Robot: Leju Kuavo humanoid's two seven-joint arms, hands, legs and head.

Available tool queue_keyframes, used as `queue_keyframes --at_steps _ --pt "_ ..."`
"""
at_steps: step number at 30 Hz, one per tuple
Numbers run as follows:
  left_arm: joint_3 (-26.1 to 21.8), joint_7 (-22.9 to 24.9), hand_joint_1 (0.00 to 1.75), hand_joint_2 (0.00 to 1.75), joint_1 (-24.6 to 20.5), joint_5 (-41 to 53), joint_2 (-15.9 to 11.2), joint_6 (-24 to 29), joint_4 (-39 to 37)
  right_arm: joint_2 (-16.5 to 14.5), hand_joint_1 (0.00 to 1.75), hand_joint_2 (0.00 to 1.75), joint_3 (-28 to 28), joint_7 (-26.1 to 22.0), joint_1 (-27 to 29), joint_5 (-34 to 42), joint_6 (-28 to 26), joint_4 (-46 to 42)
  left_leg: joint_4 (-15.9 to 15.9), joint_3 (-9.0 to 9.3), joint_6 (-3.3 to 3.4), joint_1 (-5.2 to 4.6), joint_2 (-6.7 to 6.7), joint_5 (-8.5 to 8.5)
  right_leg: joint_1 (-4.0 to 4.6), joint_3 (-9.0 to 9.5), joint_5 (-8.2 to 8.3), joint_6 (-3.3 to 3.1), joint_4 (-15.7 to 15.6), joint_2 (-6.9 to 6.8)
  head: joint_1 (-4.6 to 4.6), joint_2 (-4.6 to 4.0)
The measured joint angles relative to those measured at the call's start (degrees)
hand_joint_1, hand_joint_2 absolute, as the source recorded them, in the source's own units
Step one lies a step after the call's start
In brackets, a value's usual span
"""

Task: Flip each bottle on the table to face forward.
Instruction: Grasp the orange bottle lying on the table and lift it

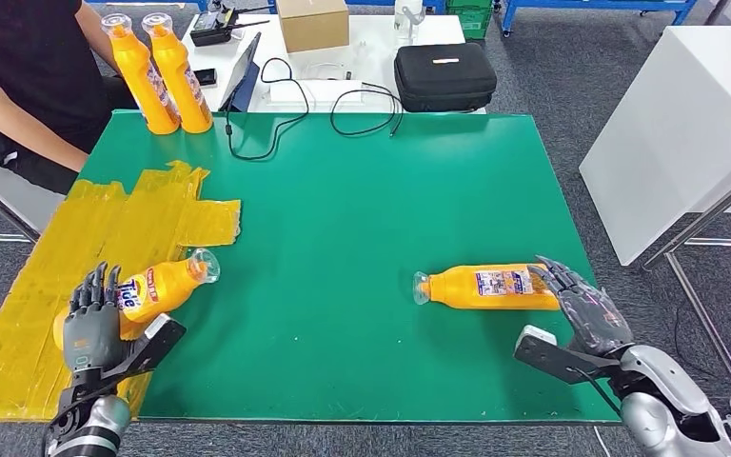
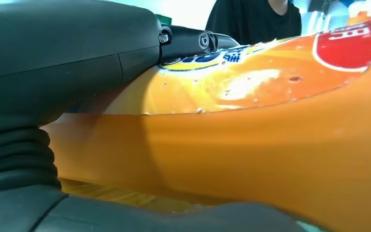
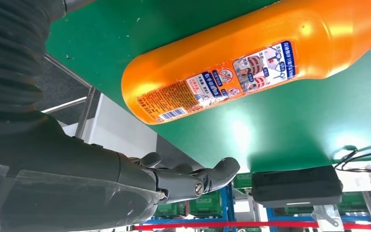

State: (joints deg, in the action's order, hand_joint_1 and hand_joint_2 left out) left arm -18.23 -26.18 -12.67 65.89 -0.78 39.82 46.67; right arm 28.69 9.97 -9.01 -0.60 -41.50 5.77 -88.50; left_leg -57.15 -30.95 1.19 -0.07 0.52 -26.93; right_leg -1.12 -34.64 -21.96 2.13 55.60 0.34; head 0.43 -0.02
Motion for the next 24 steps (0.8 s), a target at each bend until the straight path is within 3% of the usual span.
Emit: queue_keyframes --at_steps 5,14,18,21,24 --pt "1.9 6.6 0.0 0.0 -2.4 4.9 -0.5 -0.5 -3.5 -0.8 0.0 1.75 0.6 -0.3 -2.4 -0.8 0.2 1.4 0.0 -0.06 0.0 0.01 -0.04 0.01 0.0 0.0 0.02 0.01 0.0 0.01 0.01 0.0" --pt "3.0 9.2 0.0 0.0 -4.6 6.9 -1.3 0.3 -7.3 -1.3 0.0 1.75 1.6 -0.4 -4.8 -1.0 0.3 2.9 0.0 0.0 0.01 0.01 -0.02 0.03 0.02 0.0 0.02 0.01 0.0 0.01 0.0 0.0" --pt "5.0 15.9 0.0 0.0 -6.7 13.7 -2.6 0.7 -11.4 -1.9 0.0 1.75 3.3 -0.4 -7.5 -1.1 0.9 4.6 0.0 -0.06 0.01 0.06 -0.01 0.03 0.03 0.01 0.02 0.01 0.0 0.0 0.01 0.0" --pt "5.4 16.2 0.0 0.0 -7.0 14.1 -2.8 0.8 -12.0 -2.2 0.0 1.75 3.9 -0.4 -8.7 -1.0 1.0 5.4 0.0 -0.05 0.02 0.05 -0.01 0.04 0.02 0.02 0.02 0.01 0.0 0.0 0.01 0.0" --pt "5.0 13.2 0.0 0.0 -7.0 11.3 -2.8 0.9 -11.8 -2.3 0.0 1.75 4.4 -0.3 -9.5 -0.9 1.0 5.9 0.0 -0.04 0.05 0.06 0.0 0.07 0.03 0.02 0.02 0.01 0.0 -0.01 0.01 0.0"
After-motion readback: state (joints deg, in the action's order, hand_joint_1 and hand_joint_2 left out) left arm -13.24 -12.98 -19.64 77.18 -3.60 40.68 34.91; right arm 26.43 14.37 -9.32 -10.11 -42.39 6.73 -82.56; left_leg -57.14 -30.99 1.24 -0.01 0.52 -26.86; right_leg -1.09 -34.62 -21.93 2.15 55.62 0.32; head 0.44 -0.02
